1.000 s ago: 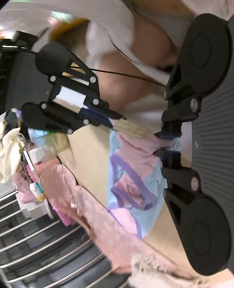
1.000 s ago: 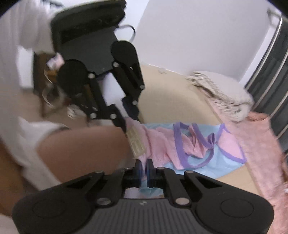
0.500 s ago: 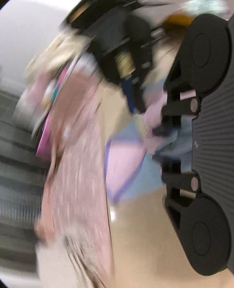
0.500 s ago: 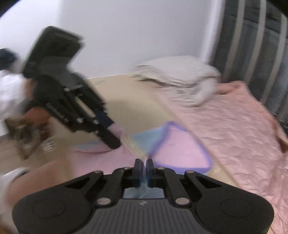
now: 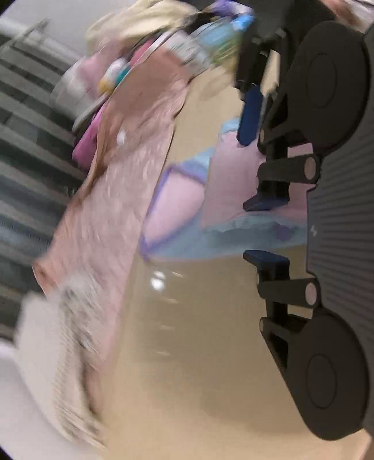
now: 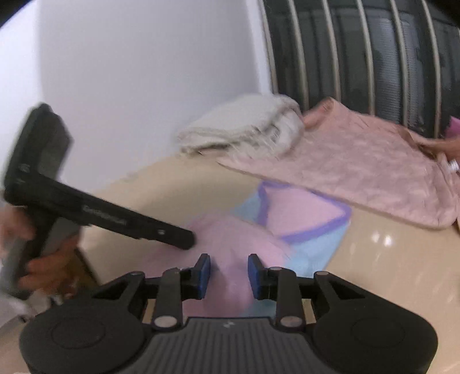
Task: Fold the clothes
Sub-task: 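Press the folded garment flat with both grippers and open them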
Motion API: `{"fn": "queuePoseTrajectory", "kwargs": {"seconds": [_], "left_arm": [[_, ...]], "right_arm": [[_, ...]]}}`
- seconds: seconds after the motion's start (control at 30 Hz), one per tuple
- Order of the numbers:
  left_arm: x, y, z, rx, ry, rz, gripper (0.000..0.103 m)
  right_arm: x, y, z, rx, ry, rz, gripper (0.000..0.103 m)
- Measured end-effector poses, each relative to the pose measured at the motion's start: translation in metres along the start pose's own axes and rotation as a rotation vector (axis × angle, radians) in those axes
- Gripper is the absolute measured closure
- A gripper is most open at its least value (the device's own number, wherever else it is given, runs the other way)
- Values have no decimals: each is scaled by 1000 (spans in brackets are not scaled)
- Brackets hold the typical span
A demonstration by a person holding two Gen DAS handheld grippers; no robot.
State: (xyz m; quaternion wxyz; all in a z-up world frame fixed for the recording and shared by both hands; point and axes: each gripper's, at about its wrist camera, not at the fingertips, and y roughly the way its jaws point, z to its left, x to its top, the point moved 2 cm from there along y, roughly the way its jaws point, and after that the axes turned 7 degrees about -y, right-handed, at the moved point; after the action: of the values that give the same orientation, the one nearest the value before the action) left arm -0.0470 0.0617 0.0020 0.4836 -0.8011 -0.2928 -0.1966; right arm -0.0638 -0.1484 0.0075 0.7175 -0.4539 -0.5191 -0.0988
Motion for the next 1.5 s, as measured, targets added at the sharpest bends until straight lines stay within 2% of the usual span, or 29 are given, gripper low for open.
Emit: {"fn": "queuePoseTrajectory", "kwargs": {"seconds": [0.07, 0.13, 0.2, 0.23, 0.3, 0.37, 0.4, 0.43, 0.53, 0.67, 0.73, 0.77, 0.8, 0.87, 0.93, 0.97, 1.0, 1.07, 1.2, 1.43, 1.47, 1.5], "left_arm": [[-8, -5, 0, 28, -10, -47, 76], [-14, -12, 2, 52, -12, -95, 74], [-14, -24, 6, 40, -63, -127, 63], [-14, -30, 9, 34, -88, -144, 60], [-16, -43, 8, -5, -126, -167, 60], [-24, -48, 1, -65, -141, -166, 61], [-30, -46, -3, -100, -140, -141, 61], [-35, -42, -6, -122, -138, -110, 62], [-43, -30, 2, -73, -178, -84, 77], [-43, -38, 17, -174, -294, -106, 77], [-43, -41, 18, -191, -301, -111, 82], [-43, -39, 21, -204, -324, -103, 89], [-43, -38, 23, -216, -348, -101, 90], [-43, -40, 23, -209, -332, -120, 88], [-41, -49, 16, -130, -231, -220, 64], [-41, -51, 11, -102, -181, -253, 45], [-41, -52, 6, -80, -135, -277, 44], [-40, -47, -2, -80, -78, -259, 44], [-44, -35, -4, -76, -91, -195, 53], [-47, -35, -3, -91, -81, -190, 53], [-47, -35, -2, -93, -81, -187, 58], [-45, -33, -3, -93, -76, -171, 72]], "right_arm": [[-2, 7, -5, -23, 43, -2, 67], [1, 7, -8, -29, 61, -10, 66], [4, -1, -9, -37, 84, -50, 66], [6, -5, -10, -39, 90, -75, 66], [5, -8, -9, -45, 86, -89, 65], [-3, -2, -5, -59, 75, -43, 65], [-8, 1, -3, -71, 71, -25, 65], [-13, 2, 0, -89, 67, -31, 64], [-13, -1, 6, -137, 66, -34, 60], [-10, -18, 5, -156, 78, -81, 55], [-13, -22, 6, -165, 75, -73, 55], [-16, -23, 6, -161, 75, -69, 55], [-18, -23, 7, -161, 80, -69, 55], [-23, -28, 8, -164, 94, -80, 55], [-26, -34, 7, -161, 111, -93, 55], [-27, -34, 5, -161, 120, -91, 55], [-28, -35, 3, -162, 130, -90, 55], [-29, -33, 0, -162, 145, -86, 55], [-30, -31, 0, -155, 148, -80, 55], [-32, -30, 3, -141, 135, -77, 55], [-32, -29, 2, -140, 137, -77, 55], [-33, -28, 2, -137, 140, -76, 55]]}}
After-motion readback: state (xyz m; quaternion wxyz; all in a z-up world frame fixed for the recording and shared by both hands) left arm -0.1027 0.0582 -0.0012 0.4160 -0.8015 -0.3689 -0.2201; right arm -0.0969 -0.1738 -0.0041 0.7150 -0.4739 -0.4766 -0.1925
